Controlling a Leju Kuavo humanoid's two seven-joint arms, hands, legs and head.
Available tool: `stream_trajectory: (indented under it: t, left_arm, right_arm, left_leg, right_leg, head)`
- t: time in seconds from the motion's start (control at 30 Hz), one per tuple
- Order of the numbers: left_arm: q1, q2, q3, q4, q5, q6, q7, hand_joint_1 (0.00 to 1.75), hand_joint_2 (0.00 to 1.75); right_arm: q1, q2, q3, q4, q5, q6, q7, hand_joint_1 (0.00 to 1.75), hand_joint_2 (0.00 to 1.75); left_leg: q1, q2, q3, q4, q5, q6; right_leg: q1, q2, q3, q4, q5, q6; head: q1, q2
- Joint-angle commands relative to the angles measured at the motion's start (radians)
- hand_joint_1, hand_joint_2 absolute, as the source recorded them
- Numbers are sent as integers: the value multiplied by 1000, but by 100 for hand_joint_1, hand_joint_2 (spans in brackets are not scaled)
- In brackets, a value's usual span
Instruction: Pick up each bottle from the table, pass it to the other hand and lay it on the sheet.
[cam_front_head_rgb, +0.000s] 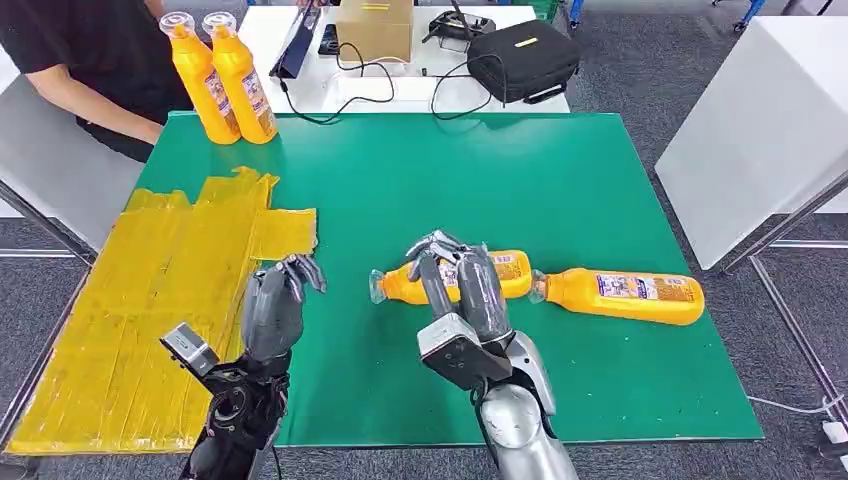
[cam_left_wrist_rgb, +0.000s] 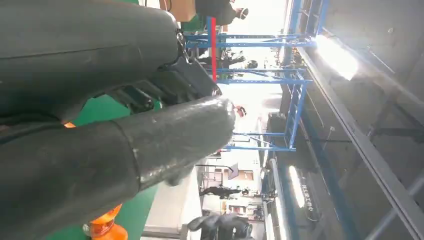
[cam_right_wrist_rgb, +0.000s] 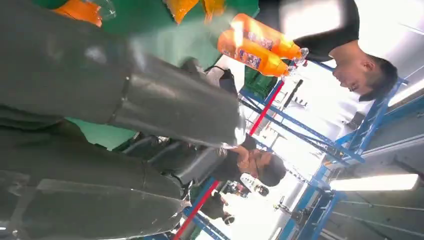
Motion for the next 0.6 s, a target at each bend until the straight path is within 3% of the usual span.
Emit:
stream_trajectory:
  t: [0.03,0.07,0.1,0.13,0.23,0.27,0.33,0.37,0.4,0.6]
  left_arm:
    - [-13,17,-11,25,-2,4,1,175,0]
    - [42,-96,107,41,-33,129,54,175,0]
    - [115,-122,78,66,-63,261,-22,175,0]
    - [132,-123,66,51,-64,269,-22,175,0]
    - [155,-86,-11,42,-63,363,-22,175,0]
    - [142,-79,-20,66,-56,359,-22,175,0]
    - [132,-75,-30,80,-75,390,-22,175,0]
    - [131,-76,-32,85,-80,395,-22,162,0]
    - [130,-78,-32,88,-89,399,-22,0,0]
    - [133,-96,-15,97,-141,413,-22,0,0]
  right_arm:
    - [0,-2,16,12,-2,0,3,175,0]
    - [46,2,-9,62,-128,66,67,175,0]
    - [8,0,-56,373,-412,24,-210,175,0]
    - [11,-5,-56,392,-420,22,-236,175,0]
    - [-14,-38,17,411,-496,-24,-236,175,0]
    - [-24,-36,18,420,-504,-33,-236,175,0]
    - [-30,-28,-3,409,-518,-31,-236,175,0]
    - [-31,-25,-16,402,-519,-32,-236,131,0]
    - [-31,-21,-27,397,-515,-35,-236,0,0]
    - [-32,-1,-72,393,-478,-61,-236,0,0]
  left_leg:
    - [0,-1,4,-1,-1,1]
    - [-1,-1,7,-1,-2,1]
    - [-1,-2,13,-1,-5,3]
    - [0,0,5,-1,-1,1]
    - [-1,5,19,-9,-4,3]
    - [-1,3,12,-5,-3,2]
    - [-1,1,16,-3,-7,1]
    - [-1,-2,7,-1,-4,1]
    - [-1,-4,9,-3,-3,2]
    - [-1,-1,6,-2,-3,2]
  right_leg:
    - [0,0,4,0,-2,-2]
    - [0,0,6,0,-3,-3]
    - [0,0,12,0,-5,-5]
    - [0,0,4,0,-2,-2]
    - [-1,6,18,-10,-1,-3]
    - [0,4,11,-6,-1,-2]
    - [-1,2,14,-2,-4,-4]
    - [0,-2,7,-1,-3,-3]
    - [-1,-3,10,-2,-4,-4]
    - [0,0,6,-2,-3,-3]
  head:
    - [0,0]
    - [0,0]
    - [0,0]
    - [0,0]
    - [0,0]
    - [-1,0]
    - [0,0]
    - [0,0]
    - [0,0]
    - [0,0]
